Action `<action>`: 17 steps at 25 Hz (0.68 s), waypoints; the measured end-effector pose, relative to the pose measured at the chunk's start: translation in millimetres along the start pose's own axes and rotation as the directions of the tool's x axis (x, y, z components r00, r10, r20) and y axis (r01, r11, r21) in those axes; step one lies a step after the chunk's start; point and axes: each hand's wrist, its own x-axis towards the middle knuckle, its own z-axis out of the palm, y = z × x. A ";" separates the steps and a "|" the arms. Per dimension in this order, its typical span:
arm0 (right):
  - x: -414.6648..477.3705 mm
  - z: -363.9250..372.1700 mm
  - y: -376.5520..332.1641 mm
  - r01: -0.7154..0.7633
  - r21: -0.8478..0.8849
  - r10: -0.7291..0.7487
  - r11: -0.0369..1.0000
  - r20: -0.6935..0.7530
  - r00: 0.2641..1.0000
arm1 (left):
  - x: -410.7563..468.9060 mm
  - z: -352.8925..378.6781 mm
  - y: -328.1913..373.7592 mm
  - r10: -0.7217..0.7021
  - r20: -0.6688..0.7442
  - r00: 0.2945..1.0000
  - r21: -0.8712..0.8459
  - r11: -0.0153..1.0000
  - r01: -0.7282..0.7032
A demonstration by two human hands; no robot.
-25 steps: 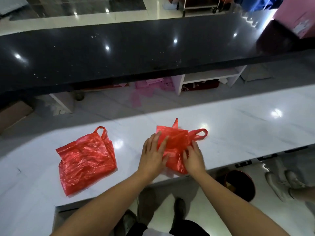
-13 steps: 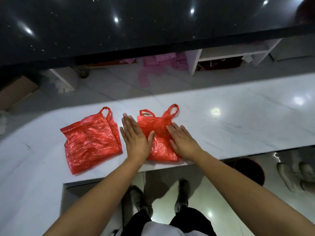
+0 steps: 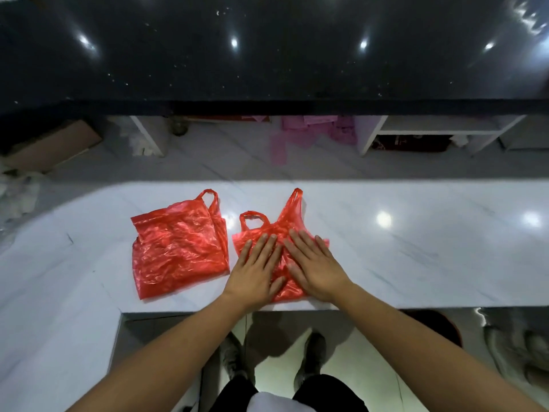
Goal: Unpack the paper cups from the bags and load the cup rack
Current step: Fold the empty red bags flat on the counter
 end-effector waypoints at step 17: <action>-12.5 7.8 23.9 0.088 -0.074 -0.086 0.993 0.034 0.996 | -41.5 10.5 -15.1 0.306 0.039 0.951 -0.103 0.948 -0.300</action>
